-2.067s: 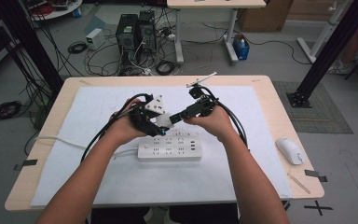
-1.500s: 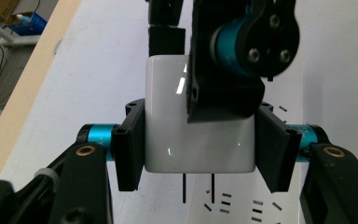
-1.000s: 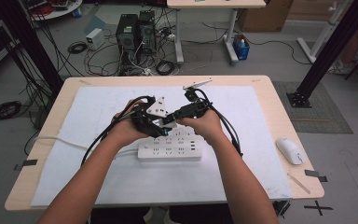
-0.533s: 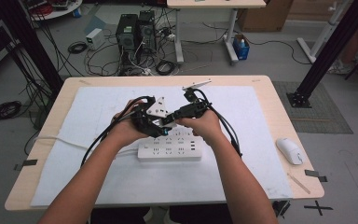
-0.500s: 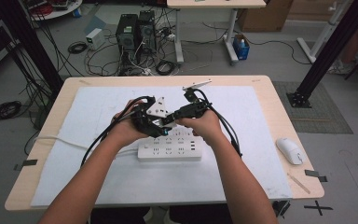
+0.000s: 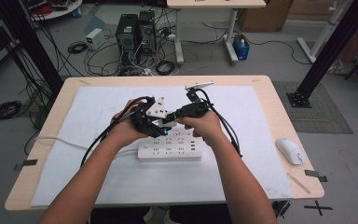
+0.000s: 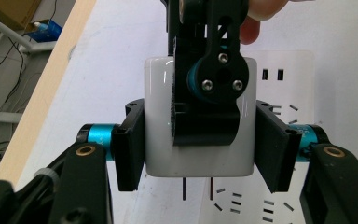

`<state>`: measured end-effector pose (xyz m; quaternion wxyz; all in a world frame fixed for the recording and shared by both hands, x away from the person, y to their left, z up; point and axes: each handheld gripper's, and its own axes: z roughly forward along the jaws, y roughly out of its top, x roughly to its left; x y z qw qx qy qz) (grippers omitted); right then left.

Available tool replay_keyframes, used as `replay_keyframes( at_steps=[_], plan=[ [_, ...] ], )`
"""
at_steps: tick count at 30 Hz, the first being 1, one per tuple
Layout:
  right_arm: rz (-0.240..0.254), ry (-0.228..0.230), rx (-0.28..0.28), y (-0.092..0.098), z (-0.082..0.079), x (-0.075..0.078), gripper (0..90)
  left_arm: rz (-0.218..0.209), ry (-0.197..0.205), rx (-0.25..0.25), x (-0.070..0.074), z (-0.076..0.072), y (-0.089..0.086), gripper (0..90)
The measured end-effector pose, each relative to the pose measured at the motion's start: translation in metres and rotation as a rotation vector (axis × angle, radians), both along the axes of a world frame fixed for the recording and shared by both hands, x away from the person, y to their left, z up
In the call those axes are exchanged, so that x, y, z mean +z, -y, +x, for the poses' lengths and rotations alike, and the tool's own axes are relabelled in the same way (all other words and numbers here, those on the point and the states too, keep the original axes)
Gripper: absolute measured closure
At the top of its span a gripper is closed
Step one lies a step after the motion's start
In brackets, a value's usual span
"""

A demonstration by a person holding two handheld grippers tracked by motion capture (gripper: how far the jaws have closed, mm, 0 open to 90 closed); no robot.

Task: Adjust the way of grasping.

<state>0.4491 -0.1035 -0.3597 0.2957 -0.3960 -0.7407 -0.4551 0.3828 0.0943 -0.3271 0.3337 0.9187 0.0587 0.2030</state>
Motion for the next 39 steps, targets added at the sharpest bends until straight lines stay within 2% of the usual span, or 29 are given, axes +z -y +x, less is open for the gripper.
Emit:
replay_keyframes(
  at_steps=[5,9,11,15,19,20,21,23,25,27,30,31,36,39],
  plan=[
    [0.006,-0.021,-0.006,0.000,0.000,-0.001,61.4,0.010,0.013,-0.002,0.000,0.000,0.000,42.5],
    [0.019,-0.028,-0.011,0.000,0.001,-0.002,62.3,0.002,-0.010,0.019,-0.001,0.002,0.000,41.1],
    [0.006,-0.020,-0.020,0.001,0.001,-0.002,62.4,0.005,-0.008,0.041,-0.001,0.003,0.000,36.3],
    [-0.010,-0.019,-0.049,0.003,0.002,-0.001,62.4,0.013,-0.020,0.064,0.000,0.004,-0.003,32.0],
    [-0.024,0.004,-0.073,0.009,0.003,0.002,62.4,0.006,-0.028,0.084,0.001,0.005,-0.008,29.3],
    [-0.046,0.021,-0.091,0.013,0.003,0.004,62.4,-0.001,-0.037,0.092,0.002,0.006,-0.010,27.9],
    [-0.046,0.021,-0.091,0.013,0.003,0.004,62.4,-0.006,-0.046,0.098,0.003,0.007,-0.012,27.9],
    [-0.068,0.050,-0.104,0.017,0.003,0.006,62.4,-0.010,-0.057,0.130,0.004,0.009,-0.018,22.7],
    [-0.108,0.091,-0.120,0.021,0.002,0.010,62.4,-0.019,-0.071,0.145,0.005,0.011,-0.022,22.4],
    [-0.127,0.111,-0.123,0.024,0.002,0.012,62.4,-0.018,-0.085,0.162,0.006,0.013,-0.027,22.3],
    [-0.178,0.167,-0.118,0.028,0.000,0.017,62.4,-0.020,-0.106,0.179,0.007,0.015,-0.035,20.6],
    [-0.178,0.167,-0.118,0.028,0.000,0.017,62.4,-0.022,-0.108,0.183,0.007,0.016,-0.037,20.6],
    [-0.228,0.234,-0.108,0.032,-0.001,0.026,62.4,-0.016,-0.157,0.221,0.009,0.020,-0.049,19.4],
    [-0.294,0.278,-0.086,0.035,-0.003,0.035,62.4,0.006,-0.185,0.235,0.012,0.023,-0.055,18.0]
  ],
)
